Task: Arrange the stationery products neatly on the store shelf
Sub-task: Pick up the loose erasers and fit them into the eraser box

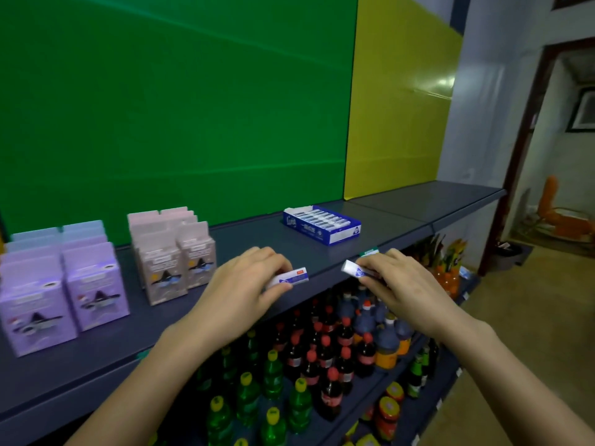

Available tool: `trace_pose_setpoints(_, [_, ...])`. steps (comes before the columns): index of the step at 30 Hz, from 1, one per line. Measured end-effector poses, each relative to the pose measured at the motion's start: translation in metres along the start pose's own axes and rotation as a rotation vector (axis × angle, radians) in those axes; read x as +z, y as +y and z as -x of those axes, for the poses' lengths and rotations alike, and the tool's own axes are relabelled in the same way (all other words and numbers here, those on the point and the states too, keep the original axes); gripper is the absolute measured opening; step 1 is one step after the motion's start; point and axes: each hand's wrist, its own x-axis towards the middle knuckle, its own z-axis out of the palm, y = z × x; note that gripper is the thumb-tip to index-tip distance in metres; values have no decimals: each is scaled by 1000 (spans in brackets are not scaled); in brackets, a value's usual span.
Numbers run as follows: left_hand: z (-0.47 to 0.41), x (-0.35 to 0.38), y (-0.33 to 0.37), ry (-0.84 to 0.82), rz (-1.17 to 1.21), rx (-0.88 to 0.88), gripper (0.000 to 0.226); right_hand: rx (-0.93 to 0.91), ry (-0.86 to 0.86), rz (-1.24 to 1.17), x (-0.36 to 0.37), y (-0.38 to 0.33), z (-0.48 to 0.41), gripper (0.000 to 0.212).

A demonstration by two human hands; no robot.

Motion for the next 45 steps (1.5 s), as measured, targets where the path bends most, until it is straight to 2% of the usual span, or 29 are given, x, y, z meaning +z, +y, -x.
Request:
trace_pose_setpoints(7, [-89, 54, -9, 55, -30, -50, 17, 29, -78, -92, 19, 86, -48, 22])
trace_pose_setpoints(12, [-148, 85, -22, 71, -29, -98, 17, -2, -71, -160, 35, 143, -96, 23])
trace_pose_setpoints(21, [-211, 135, -36, -108, -81, -208, 17, -176, -156, -265, 73, 213, -169, 23])
trace_pose_setpoints(31, [-242, 158, -37, -243, -160, -345, 21, -501, -420, -274, 107, 250, -226, 30])
trace_pose_setpoints(37, [-251, 161, -37, -335, -140, -401, 21, -613, -443, -348, 117, 260, -238, 27])
trace_pose_setpoints(45, [-249, 161, -37, -335, -128, -434, 22, -658, -483, -352, 126, 258, -243, 23])
